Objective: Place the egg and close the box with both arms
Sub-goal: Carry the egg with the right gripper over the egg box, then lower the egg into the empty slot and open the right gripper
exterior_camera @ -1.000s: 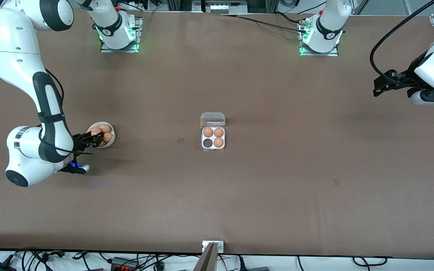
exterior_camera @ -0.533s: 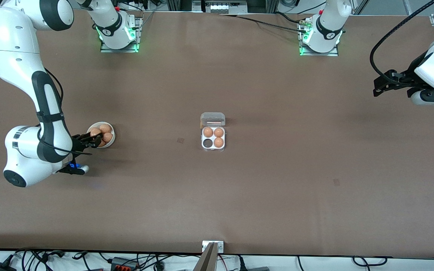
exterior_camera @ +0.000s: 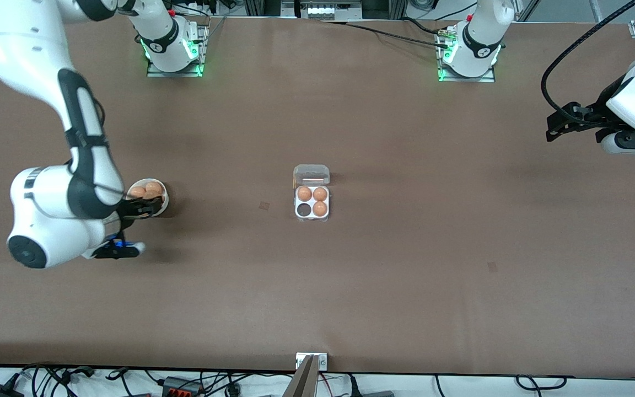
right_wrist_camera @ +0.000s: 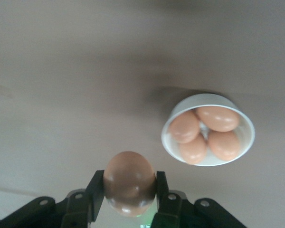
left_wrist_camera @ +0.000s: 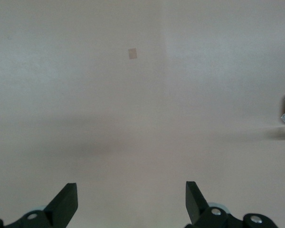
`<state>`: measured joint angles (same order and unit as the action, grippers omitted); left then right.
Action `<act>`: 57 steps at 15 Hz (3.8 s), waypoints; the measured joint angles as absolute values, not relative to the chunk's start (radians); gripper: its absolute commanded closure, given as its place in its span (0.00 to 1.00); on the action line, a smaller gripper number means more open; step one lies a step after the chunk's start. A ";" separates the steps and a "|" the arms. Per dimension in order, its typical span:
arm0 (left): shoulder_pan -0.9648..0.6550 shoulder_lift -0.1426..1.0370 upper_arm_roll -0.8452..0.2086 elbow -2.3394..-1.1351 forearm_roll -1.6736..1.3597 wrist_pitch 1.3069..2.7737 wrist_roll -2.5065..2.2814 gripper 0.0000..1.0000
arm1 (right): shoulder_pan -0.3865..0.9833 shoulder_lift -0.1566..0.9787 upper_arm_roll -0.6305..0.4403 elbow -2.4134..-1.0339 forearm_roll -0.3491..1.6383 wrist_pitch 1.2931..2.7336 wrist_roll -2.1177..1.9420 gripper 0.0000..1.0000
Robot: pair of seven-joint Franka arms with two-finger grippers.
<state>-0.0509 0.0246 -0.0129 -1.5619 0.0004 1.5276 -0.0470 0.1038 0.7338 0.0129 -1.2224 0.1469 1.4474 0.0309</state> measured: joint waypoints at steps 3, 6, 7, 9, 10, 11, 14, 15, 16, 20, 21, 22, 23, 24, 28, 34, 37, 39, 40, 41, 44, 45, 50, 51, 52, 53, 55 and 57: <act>-0.051 0.025 -0.013 -1.562 0.000 1.528 -0.047 0.00 | 0.181 0.701 0.014 -1.191 0.147 1.494 0.121 0.92; -0.051 0.025 -0.013 -1.562 0.000 1.528 -0.047 0.00 | 0.253 0.697 0.015 -1.184 0.148 1.569 0.210 0.92; -0.051 0.025 -0.013 -1.562 0.000 1.528 -0.047 0.00 | 0.281 0.698 0.016 -1.184 0.148 1.601 0.247 0.92; -0.051 0.025 -0.013 -1.562 0.000 1.528 -0.047 0.00 | 0.346 0.700 0.015 -1.185 0.147 1.675 0.335 0.92; -0.051 0.025 -0.013 -1.562 0.000 1.528 -0.047 0.00 | 0.377 0.700 0.014 -1.185 0.144 1.709 0.374 0.92; -0.051 0.025 -0.013 -1.562 0.000 1.528 -0.047 0.00 | 0.405 0.700 0.013 -1.185 0.136 1.743 0.410 0.92; -0.051 0.025 -0.013 -1.562 0.000 1.528 -0.047 0.00 | 0.470 0.700 0.012 -1.185 0.093 1.848 0.510 0.92; -0.051 0.025 -0.013 -1.562 0.000 1.528 -0.047 0.00 | 0.491 0.701 0.012 -1.186 0.079 1.888 0.544 0.92; -0.052 0.025 -0.013 -1.562 0.000 1.528 -0.047 0.00 | 0.514 0.701 0.012 -1.193 0.058 1.935 0.581 0.92; -0.052 0.025 -0.013 -1.562 0.000 1.528 -0.047 0.00 | 0.605 0.717 0.012 -1.290 -0.042 2.173 0.744 0.92; -0.052 0.025 -0.013 -1.562 0.000 1.528 -0.047 0.00 | 0.621 0.721 0.012 -1.313 -0.063 2.220 0.779 0.92; -0.052 0.025 -0.013 -1.562 0.000 1.528 -0.047 0.00 | 0.630 0.724 0.011 -1.333 -0.077 2.257 0.804 0.92; -0.052 0.025 -0.013 -1.562 0.000 1.528 -0.047 0.00 | 0.635 0.725 0.011 -1.349 -0.083 2.286 0.817 0.92; -0.052 0.025 -0.013 -1.562 0.000 1.528 -0.047 0.00 | 0.636 0.725 0.011 -1.363 -0.084 2.311 0.821 0.92; -0.052 0.025 -0.013 -1.562 0.000 1.528 -0.047 0.00 | 0.635 0.724 0.001 -1.378 -0.086 2.351 0.818 0.94; -0.052 0.025 -0.013 -1.562 0.000 1.528 -0.047 0.00 | 0.624 0.721 -0.002 -1.399 -0.087 2.420 0.681 0.94; -0.052 0.025 -0.013 -1.562 0.000 1.528 -0.047 0.00 | 0.623 0.703 0.003 -1.491 -0.087 2.568 0.633 0.94; -0.052 0.025 -0.013 -1.562 0.000 1.528 -0.047 0.00 | 0.612 0.681 0.032 -1.564 -0.085 2.679 0.601 0.94; -0.052 0.025 -0.013 -1.562 0.000 1.528 -0.047 0.00 | 0.601 0.669 0.056 -1.597 -0.085 2.731 0.586 0.94; -0.052 0.025 -0.013 -1.562 0.000 1.528 -0.047 0.00 | 0.589 0.656 0.082 -1.628 -0.085 2.772 0.571 0.94; -0.052 0.025 -0.013 -1.562 0.000 1.528 -0.047 0.00 | 0.541 0.612 0.161 -1.712 -0.085 2.833 0.485 0.94; -0.052 0.025 -0.013 -1.562 0.000 1.528 -0.047 0.00 | 0.516 0.594 0.186 -1.742 -0.085 2.836 0.441 0.94; -0.052 0.025 -0.013 -1.562 0.000 1.528 -0.047 0.00 | 0.438 0.553 0.251 -1.849 -0.084 2.842 0.307 0.94; -0.052 0.025 -0.013 -1.562 0.000 1.528 -0.047 0.00 | 0.439 0.556 0.254 -1.858 -0.084 2.853 0.303 0.94; -0.052 0.025 -0.013 -1.562 0.000 1.528 -0.047 0.00 | 0.439 0.560 0.256 -1.865 -0.085 2.870 0.301 0.94; -0.052 0.025 -0.013 -1.562 0.000 1.528 -0.047 0.00 | 0.439 0.565 0.258 -1.871 -0.085 2.888 0.300 0.94; -0.052 0.025 -0.013 -1.562 0.000 1.528 -0.047 0.00 | 0.440 0.582 0.260 -1.876 -0.085 2.924 0.298 0.94; -0.052 0.025 -0.013 -1.562 0.000 1.528 -0.047 0.00 | 0.441 0.608 0.261 -1.878 -0.085 2.958 0.296 0.94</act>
<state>-0.0516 0.0253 -0.0131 -1.5619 0.0004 1.5276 -0.0470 0.4412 0.6076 0.2608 -1.8780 -0.0850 2.9583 0.2961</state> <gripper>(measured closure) 0.000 0.524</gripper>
